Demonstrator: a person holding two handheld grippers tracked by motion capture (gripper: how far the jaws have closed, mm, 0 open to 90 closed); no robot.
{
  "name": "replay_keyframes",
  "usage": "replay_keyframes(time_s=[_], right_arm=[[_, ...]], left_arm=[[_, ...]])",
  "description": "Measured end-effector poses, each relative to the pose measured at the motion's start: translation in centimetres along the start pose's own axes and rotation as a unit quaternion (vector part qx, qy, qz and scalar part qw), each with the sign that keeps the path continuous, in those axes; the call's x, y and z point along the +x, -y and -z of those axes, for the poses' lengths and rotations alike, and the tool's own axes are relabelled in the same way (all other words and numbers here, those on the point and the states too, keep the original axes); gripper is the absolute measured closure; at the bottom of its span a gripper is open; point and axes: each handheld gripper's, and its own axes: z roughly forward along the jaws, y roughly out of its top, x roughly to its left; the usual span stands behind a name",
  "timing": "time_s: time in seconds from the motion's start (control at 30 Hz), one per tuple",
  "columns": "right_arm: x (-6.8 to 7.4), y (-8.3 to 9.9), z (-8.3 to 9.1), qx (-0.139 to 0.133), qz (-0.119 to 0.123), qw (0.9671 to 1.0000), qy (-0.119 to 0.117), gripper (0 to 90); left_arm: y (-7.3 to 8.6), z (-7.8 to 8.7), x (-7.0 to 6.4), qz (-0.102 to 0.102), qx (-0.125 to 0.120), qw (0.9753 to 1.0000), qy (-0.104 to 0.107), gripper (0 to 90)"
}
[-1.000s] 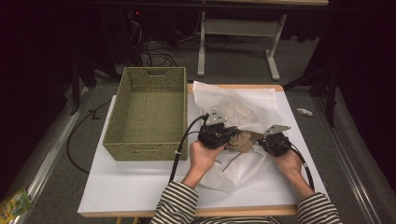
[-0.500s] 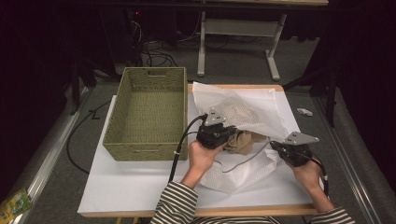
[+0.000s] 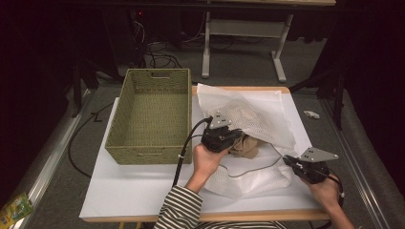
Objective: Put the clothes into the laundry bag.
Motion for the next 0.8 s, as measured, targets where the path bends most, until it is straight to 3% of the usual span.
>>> replay_keyframes(time_s=[0.1,0.2,0.27,0.47,0.63,0.8], right_arm=[[1.1,-1.3,0.1,-0.026,0.014,0.9995,-0.014,78.4],[2.4,-2.9,-0.6,-0.031,0.033,0.9984,-0.033,77.8],[3.3,-4.0,-1.5,-0.027,0.042,0.9975,-0.049,78.0],[5.3,-6.4,-5.8,0.001,0.056,0.9962,-0.067,83.4],[5.5,-7.4,-8.5,0.009,0.05,0.9971,-0.056,85.6],[4.1,-7.4,-10.6,-0.004,0.029,0.9996,-0.003,85.2]], left_arm=[[0.0,0.0,0.0,0.0,0.0,1.0,0.001,88.7],[0.0,0.0,0.0,0.0,0.001,1.0,0.002,88.7],[0.0,0.1,0.0,-0.001,0.002,1.0,0.004,88.7],[-0.1,0.3,0.1,-0.001,0.003,1.0,0.004,88.8],[0.0,0.5,0.2,0.006,-0.005,0.9998,0.016,88.9],[-0.1,0.7,0.1,0.005,-0.01,0.9998,0.019,89.0]])
